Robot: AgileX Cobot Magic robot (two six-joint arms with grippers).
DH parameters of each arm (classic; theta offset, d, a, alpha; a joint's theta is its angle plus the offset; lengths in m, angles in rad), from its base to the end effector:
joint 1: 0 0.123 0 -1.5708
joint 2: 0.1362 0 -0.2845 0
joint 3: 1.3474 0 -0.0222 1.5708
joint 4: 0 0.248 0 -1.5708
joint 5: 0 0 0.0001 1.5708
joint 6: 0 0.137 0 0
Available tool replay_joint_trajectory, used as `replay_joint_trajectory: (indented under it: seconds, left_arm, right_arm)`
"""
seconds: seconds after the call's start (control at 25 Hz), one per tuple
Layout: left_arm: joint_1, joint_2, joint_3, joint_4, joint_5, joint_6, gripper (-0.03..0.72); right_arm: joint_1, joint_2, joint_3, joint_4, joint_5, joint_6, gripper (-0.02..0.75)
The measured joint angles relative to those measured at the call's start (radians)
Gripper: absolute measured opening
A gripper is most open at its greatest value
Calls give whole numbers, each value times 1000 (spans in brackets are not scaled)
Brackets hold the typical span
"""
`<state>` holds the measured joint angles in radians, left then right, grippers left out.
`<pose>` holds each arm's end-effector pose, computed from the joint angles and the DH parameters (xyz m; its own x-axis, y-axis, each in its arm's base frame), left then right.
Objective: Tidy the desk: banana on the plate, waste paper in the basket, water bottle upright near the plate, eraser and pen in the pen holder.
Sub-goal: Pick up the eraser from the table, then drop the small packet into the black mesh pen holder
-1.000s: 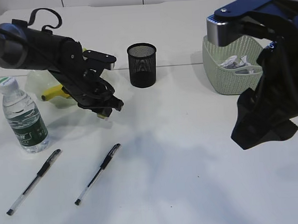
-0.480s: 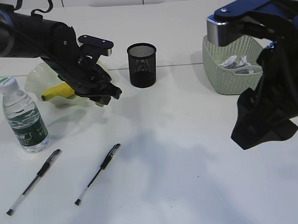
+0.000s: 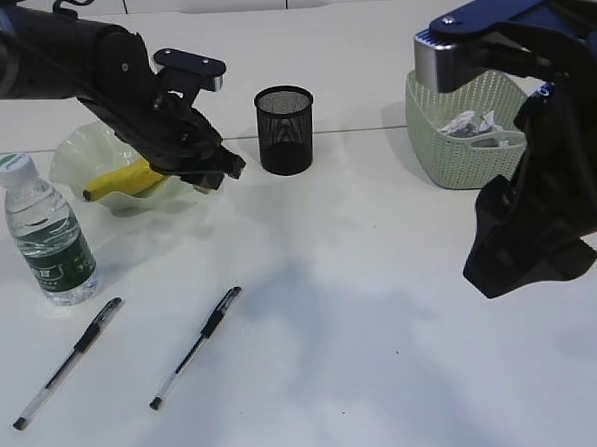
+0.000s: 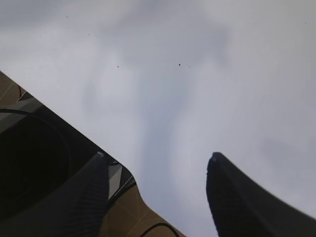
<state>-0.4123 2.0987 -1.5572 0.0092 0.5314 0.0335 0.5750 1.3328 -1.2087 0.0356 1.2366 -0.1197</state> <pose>0.4433 -0.1932 0.1439 -0.7466 0.3718 -0.5517 0.4297 0.9026 0.0268 0.2155 0.1451 0.2881 -0.7382 -0.6068 -0.2949 -0.6351 0.7724 0.0004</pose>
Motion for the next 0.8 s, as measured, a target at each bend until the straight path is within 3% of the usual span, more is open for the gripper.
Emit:
replay_joint_trajectory:
  seconds: [0.32,0.8]
  left_arm:
    - [0,0,-67,7,-34,0,149]
    - [0,0,-69,9,-177,0,148]
  right_arm:
    - [0,0,0,0,0,0,463]
    - [0,0,0,0,0,16,463]
